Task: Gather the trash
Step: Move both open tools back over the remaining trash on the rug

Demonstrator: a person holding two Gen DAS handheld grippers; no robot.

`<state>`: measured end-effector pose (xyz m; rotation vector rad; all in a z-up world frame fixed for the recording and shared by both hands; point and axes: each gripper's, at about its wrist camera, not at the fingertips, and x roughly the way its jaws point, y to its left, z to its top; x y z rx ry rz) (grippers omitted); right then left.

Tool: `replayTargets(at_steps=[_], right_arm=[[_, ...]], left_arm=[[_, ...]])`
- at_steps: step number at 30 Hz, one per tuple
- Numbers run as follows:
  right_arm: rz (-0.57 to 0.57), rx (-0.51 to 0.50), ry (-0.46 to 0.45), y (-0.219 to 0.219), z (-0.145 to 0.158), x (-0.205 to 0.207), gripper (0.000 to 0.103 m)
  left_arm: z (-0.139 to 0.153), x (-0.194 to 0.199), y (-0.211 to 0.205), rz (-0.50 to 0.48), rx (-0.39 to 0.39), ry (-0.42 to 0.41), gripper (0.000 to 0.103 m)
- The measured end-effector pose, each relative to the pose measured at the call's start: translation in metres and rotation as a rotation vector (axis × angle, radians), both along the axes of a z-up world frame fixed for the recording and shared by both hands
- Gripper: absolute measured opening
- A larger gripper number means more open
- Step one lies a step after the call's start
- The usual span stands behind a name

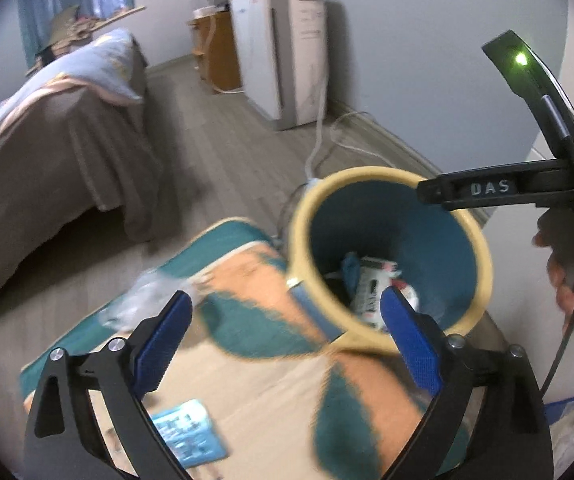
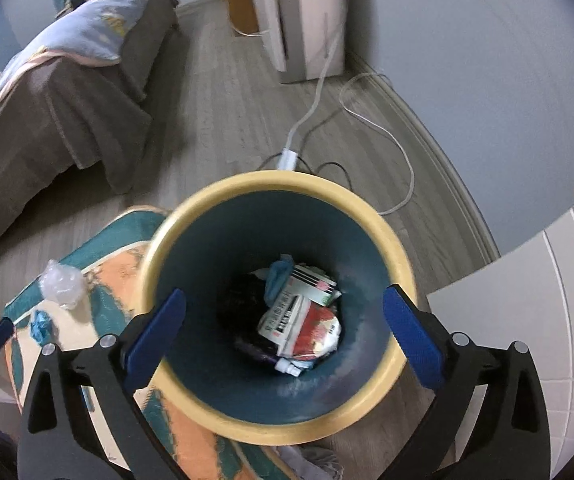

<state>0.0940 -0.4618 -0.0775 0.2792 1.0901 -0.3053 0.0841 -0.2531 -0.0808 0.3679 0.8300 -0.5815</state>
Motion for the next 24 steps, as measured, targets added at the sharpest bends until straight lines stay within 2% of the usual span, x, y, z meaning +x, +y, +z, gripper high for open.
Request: replayTargets(at_steps=[11,17,24], right_arm=[[0.17,-0.035,-0.022,0.087,0.026,0.016,0.097],[0.242,-0.024,0.006,0.133,0.023,0.02,0.097],[0.323,-0.057,0.074,0.177,0.004,0.024,0.097]], left_arm=[[0.037,0.007,0.131,0.237,0.013,-0.05,0.097],[0.025,0.003,0.184,0.343,0.015,-0.032,0.097],[0.016,-0.001,0.225,0.383,0.021,-0.013,0.097]])
